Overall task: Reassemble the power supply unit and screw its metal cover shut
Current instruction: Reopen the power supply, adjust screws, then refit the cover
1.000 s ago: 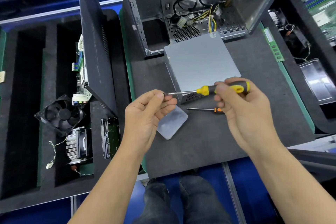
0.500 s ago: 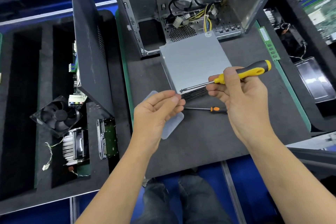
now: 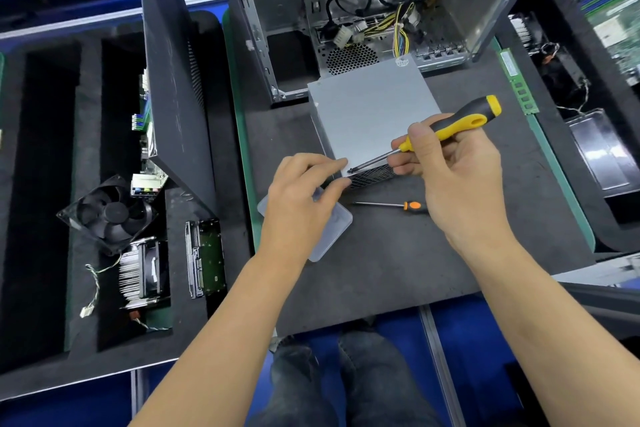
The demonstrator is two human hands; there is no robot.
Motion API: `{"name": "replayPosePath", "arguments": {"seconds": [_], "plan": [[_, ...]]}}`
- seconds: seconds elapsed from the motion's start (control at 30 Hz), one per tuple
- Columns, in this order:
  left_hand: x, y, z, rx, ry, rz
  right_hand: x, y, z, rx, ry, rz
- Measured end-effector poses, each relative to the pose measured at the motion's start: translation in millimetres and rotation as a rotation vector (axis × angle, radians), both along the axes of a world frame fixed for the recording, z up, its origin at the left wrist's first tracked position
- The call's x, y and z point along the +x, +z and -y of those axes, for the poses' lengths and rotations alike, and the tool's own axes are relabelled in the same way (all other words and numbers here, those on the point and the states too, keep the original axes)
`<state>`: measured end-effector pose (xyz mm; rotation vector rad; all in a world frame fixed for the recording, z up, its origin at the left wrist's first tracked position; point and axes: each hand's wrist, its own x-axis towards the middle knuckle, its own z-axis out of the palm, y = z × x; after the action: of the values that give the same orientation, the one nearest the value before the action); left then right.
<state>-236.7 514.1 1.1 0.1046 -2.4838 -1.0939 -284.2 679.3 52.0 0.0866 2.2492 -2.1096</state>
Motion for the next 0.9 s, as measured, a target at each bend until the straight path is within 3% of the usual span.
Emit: {"name": "replayPosePath", "arguments": {"seconds": [0.37, 0.7, 0.9], "plan": [[-4, 5, 2, 0.026, -0.042, 0.051, -4, 26, 13, 0.297, 0.189, -0.186], [-11, 4, 3, 0.130, -0.088, 0.098, -12, 50, 23, 0.615, 0.315, -0.239], [-12, 4, 3, 0.177, -0.074, 0.113, -22, 84, 22, 0.687, 0.500, -0.431]]}}
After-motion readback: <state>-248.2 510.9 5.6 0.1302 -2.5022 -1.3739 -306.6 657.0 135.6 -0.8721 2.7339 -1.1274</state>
